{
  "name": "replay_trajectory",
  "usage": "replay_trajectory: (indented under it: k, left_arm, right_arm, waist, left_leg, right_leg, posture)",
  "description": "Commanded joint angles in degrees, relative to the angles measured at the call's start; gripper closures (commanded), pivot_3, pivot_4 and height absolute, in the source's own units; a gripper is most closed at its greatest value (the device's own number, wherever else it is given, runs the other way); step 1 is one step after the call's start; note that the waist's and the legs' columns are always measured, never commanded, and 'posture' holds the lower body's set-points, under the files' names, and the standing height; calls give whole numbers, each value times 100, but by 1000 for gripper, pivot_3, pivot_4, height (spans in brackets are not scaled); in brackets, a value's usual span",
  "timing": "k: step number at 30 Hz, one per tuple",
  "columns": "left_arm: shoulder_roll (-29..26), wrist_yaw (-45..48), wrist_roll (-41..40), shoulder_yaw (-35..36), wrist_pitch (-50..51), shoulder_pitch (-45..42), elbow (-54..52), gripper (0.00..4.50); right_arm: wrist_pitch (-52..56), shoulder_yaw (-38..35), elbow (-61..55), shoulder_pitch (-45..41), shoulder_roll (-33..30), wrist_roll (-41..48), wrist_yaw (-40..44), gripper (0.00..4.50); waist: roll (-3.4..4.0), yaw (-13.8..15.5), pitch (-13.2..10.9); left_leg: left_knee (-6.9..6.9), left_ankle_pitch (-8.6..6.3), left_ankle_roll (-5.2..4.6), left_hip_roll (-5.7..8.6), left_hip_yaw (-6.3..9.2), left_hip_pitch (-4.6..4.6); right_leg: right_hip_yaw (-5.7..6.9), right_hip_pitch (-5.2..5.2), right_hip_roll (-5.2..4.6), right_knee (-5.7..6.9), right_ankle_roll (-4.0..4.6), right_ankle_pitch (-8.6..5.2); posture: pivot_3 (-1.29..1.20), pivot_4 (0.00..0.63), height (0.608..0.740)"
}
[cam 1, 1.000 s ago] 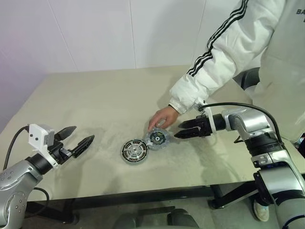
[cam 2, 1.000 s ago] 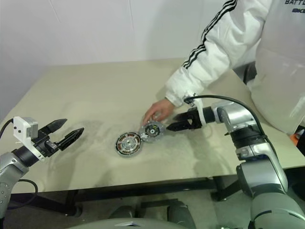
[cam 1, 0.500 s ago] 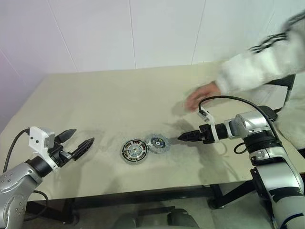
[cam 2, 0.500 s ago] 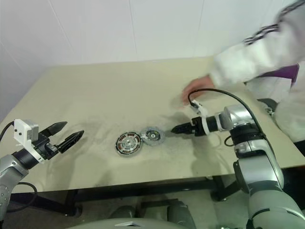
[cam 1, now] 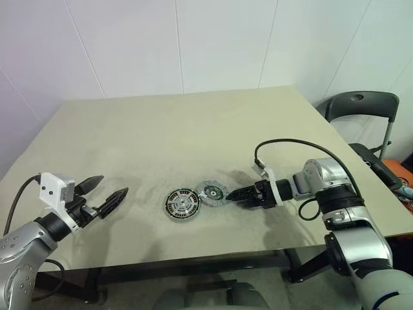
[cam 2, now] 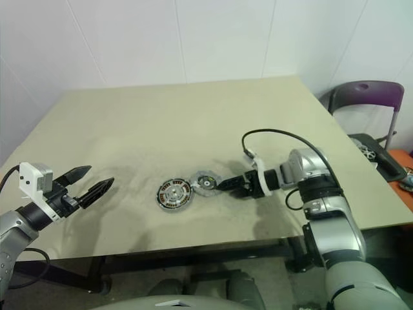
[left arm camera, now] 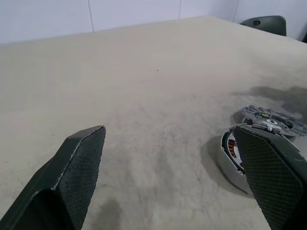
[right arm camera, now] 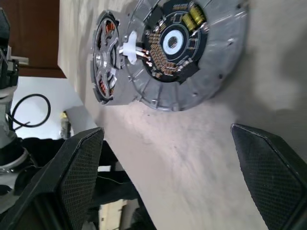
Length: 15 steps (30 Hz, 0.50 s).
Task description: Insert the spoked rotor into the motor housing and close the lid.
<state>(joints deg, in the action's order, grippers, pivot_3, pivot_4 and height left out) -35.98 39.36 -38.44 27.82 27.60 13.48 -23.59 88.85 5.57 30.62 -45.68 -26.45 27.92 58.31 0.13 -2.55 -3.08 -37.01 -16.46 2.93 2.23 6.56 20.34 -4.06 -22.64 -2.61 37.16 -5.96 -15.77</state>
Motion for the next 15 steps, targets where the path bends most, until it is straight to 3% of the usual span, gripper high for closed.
replay_trajectory:
  k: [1,8,15]
  left_arm:
    - [-29,-22,-97,126,-22,-46,-170,0]
    - [-46,-30,-89,91,-19,-147,-122,0]
    - [-26,-60,-84,101,-22,-151,-136,0]
  right_arm:
    - [124,-270,-83,-61,208,171,-284,71]
    - [53,-536,107,-206,602,163,-734,71]
    - [-224,-1336,726,-441,1003,197,-1228,71]
  waist:
    - [0,0,0]
    - [0,-16,1]
    - [0,-17,1]
  left_leg:
    - [0,0,0,0,0,0]
    - [0,0,0,-2,0,-2]
    - [0,0,0,-3,0,-5]
  right_leg:
    - [0,0,2,1,0,0]
    - [0,0,5,2,1,1]
    - [0,1,9,6,4,3]
  posture:
    - [0,0,740]
    - [0,0,740]
    - [0,0,740]
